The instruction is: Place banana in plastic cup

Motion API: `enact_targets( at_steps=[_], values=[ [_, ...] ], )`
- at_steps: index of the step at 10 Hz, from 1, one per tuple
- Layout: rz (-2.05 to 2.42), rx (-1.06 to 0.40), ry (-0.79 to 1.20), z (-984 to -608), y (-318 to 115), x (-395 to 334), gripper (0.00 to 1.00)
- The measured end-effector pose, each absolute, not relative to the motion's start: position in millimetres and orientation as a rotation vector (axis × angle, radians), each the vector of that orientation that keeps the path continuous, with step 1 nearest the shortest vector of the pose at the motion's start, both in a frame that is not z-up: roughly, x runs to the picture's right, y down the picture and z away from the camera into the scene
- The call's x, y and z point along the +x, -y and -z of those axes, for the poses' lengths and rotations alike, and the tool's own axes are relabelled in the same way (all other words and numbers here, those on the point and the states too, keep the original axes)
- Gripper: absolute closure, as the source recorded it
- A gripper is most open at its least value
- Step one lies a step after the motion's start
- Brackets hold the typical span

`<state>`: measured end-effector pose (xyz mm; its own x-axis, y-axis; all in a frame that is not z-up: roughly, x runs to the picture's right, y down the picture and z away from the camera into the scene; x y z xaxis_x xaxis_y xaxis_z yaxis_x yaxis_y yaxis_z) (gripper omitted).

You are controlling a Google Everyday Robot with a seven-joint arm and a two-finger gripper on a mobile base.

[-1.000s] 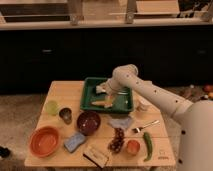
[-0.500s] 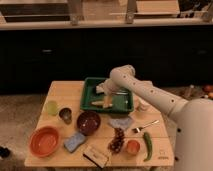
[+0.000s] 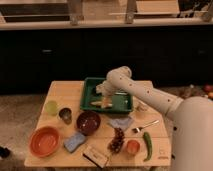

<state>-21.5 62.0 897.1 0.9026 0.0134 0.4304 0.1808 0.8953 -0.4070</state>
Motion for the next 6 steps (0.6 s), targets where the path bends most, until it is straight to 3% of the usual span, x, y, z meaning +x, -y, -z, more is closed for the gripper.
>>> enact_targets(
  at_steps=[6],
  values=[
    [0.138,-0.506,0.428,-908,-77,-29,0.20]
  ],
)
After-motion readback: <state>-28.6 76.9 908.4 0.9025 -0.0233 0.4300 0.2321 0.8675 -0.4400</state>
